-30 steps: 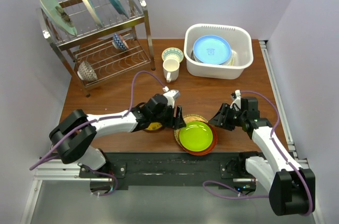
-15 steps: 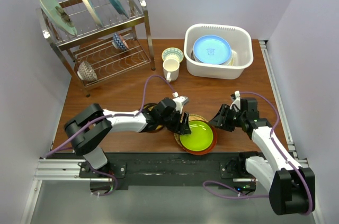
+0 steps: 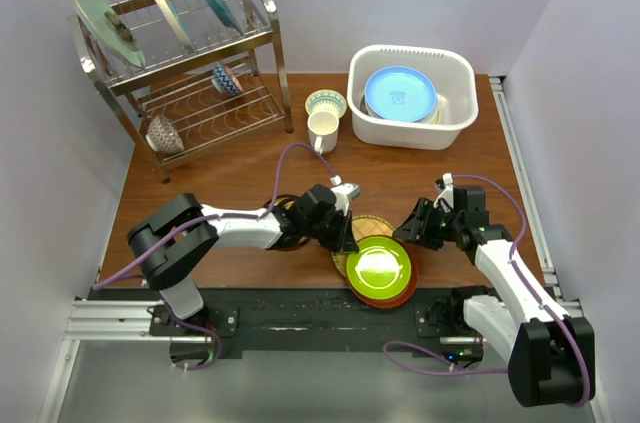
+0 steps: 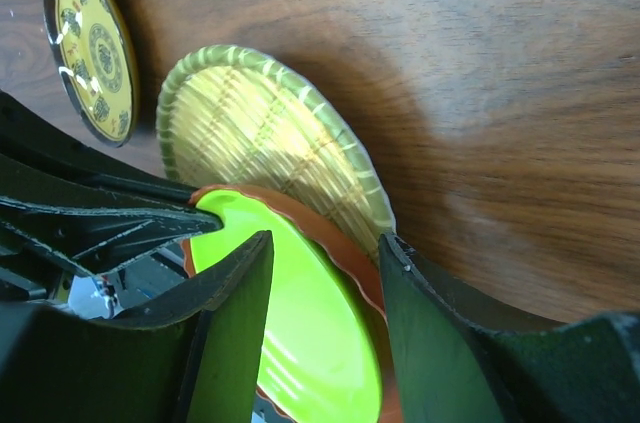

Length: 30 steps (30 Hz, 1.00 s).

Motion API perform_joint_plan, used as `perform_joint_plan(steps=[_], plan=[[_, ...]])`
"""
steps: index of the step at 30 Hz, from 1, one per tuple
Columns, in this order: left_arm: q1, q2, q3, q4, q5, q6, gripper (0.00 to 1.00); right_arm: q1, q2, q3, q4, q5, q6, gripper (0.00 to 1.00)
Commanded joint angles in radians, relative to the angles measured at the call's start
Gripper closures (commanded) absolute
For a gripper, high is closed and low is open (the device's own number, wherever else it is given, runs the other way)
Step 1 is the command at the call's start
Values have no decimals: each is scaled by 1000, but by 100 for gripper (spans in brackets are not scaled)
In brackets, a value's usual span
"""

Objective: Place the plates into the plastic bin on the countertop
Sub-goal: Pick up the plate at the center of the board.

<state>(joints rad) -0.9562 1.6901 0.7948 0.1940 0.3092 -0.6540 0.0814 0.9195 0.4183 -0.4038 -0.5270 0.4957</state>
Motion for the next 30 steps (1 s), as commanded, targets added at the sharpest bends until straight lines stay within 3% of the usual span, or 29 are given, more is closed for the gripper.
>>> perform_joint_plan(steps=[1, 10, 20, 30], plan=[[-3, -81, 0, -14, -83, 8, 100, 6, -19, -7, 14, -11, 4, 49], [33, -242, -22, -111, -197, 2, 100, 6, -8, -18, 26, -15, 9, 48], [175, -363, -72, -263, -223, 62, 100, 4, -10, -32, 43, -5, 18, 47], [300, -556, -134, -343, -347, 27, 100, 4, 25, -18, 33, 27, 14, 48]])
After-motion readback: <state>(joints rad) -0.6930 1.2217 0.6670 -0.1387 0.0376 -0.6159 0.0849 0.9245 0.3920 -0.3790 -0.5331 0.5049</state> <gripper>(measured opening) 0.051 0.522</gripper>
